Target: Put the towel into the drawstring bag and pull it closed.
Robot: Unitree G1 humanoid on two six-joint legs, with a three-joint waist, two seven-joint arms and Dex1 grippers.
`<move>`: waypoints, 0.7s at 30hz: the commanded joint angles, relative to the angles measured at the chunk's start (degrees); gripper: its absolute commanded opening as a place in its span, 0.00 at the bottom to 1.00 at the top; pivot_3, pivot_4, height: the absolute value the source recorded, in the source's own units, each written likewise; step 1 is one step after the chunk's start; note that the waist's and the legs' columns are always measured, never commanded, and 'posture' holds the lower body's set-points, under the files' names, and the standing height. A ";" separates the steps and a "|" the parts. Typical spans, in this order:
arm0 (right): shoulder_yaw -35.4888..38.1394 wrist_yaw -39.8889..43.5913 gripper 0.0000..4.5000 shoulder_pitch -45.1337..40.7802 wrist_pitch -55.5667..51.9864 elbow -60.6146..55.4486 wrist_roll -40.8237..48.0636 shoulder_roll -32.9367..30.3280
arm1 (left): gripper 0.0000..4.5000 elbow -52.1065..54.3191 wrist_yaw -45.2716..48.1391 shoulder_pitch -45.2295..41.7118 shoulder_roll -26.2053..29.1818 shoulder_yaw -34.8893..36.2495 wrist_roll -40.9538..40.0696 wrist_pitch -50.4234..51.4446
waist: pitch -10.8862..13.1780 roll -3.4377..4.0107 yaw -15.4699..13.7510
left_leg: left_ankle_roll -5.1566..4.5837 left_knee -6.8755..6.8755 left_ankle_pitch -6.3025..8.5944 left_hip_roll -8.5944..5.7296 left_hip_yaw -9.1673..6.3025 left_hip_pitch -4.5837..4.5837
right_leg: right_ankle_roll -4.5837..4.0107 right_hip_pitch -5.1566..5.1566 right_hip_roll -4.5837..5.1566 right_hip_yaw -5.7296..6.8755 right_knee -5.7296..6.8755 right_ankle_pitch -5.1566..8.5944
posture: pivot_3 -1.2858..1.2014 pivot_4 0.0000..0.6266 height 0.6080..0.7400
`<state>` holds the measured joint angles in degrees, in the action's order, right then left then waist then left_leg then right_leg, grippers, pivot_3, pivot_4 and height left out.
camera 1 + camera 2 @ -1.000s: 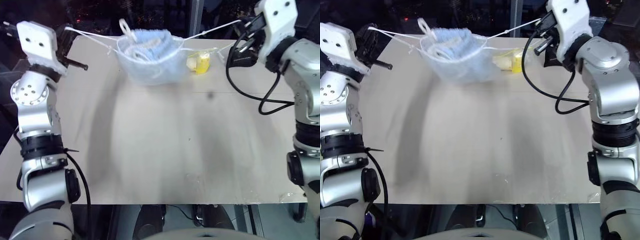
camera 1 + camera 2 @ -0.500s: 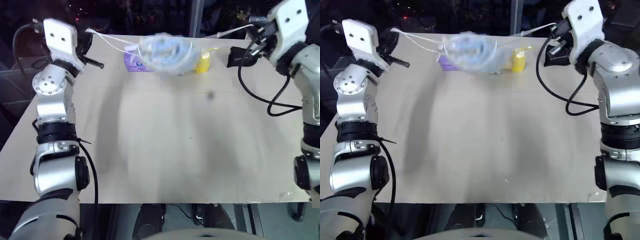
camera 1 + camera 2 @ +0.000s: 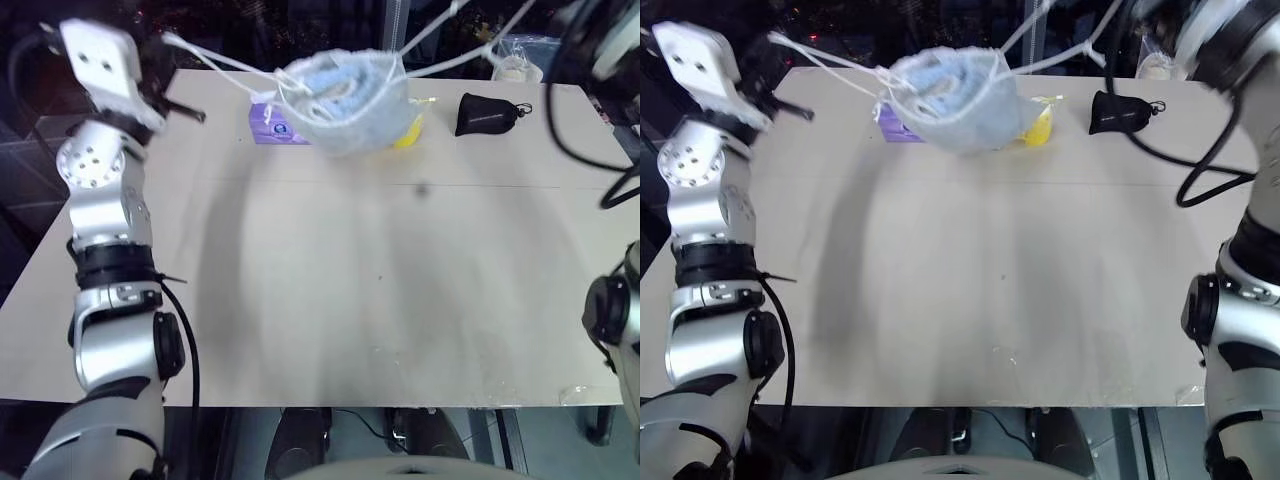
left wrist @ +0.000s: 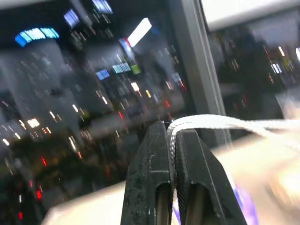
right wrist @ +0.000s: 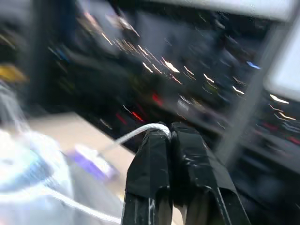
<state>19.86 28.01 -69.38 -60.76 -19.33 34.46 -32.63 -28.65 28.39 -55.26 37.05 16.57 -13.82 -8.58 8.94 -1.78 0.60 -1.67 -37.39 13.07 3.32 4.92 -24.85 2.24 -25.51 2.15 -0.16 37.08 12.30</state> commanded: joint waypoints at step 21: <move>0.91 1.45 0.00 19.47 9.50 2.94 5.15 -7.38 | 0.01 -1.62 3.27 2.74 1.07 -3.38 3.66 0.13 | -0.28 0.03 0.01 | -0.34 -0.28 0.08 -0.09 0.13 -0.06 | 0.16 0.25 0.23 0.17 -0.16 -0.14 | 0.52 0.24 1.00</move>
<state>14.75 30.36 -46.92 -52.90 -14.81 35.18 -41.29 -30.66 32.90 -49.51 36.82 10.80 -9.27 -5.06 8.66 -1.74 0.61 -2.01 -37.67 13.15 3.24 5.03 -24.86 2.40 -25.21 2.38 0.04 36.90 12.16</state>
